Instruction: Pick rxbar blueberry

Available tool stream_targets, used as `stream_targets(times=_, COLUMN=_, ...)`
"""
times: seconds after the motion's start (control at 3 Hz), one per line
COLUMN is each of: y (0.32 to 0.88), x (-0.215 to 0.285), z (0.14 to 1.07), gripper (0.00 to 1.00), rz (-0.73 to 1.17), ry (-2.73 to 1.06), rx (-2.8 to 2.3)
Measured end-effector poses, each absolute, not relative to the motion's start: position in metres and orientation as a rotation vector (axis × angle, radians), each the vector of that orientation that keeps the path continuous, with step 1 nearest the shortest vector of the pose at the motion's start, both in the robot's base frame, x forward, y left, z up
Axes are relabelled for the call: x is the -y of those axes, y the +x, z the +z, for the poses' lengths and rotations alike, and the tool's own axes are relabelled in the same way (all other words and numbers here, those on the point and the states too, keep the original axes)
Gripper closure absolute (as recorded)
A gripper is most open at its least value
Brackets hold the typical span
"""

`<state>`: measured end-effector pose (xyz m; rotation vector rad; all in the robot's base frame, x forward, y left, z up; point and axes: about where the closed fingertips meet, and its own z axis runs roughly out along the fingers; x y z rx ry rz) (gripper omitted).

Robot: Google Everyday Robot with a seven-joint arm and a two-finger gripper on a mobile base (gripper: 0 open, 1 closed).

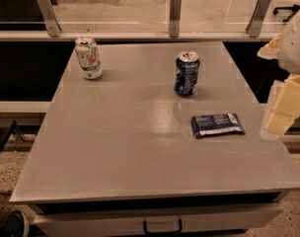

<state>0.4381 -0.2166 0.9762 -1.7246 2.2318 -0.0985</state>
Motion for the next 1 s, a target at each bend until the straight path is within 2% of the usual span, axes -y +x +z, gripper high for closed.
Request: stream_targets(times=1.0, y=0.448, x=0.199, z=0.946, gripper=0.0, rz=0.003, ry=-1.775, rx=-2.174)
